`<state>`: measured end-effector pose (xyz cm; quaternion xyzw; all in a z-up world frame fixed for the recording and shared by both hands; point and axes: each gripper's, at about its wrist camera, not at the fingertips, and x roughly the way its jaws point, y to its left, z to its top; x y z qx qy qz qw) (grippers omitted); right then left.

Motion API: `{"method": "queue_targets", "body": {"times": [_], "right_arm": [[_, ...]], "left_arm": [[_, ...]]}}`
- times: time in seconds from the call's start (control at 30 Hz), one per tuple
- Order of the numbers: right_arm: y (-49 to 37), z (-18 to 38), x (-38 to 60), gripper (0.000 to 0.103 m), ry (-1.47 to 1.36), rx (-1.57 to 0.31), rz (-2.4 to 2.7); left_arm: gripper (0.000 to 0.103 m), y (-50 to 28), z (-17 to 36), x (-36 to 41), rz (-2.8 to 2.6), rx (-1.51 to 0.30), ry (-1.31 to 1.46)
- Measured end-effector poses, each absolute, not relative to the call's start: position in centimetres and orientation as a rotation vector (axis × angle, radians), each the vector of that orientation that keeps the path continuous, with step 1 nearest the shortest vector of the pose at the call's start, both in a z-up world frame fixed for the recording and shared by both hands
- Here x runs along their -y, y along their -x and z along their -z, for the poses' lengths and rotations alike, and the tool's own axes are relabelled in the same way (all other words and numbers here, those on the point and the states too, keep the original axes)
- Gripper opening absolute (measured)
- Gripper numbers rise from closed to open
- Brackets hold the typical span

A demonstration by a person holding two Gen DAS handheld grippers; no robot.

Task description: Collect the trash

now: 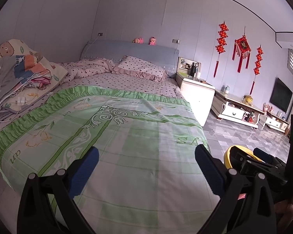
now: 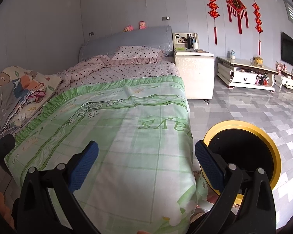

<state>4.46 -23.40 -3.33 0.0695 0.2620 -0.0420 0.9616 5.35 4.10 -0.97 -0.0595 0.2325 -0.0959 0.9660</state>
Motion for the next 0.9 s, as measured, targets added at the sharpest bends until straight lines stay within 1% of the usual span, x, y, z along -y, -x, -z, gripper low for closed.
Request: {"method": "queue_targets", "body": {"times": [0.9], "right_arm": [[-4.62,3.98,23.42,0.095,-0.143,-0.543,0.08]], "left_arm": [[0.095,-5.57,1.03,-3.95,0.196,-0.476,0.115]]}}
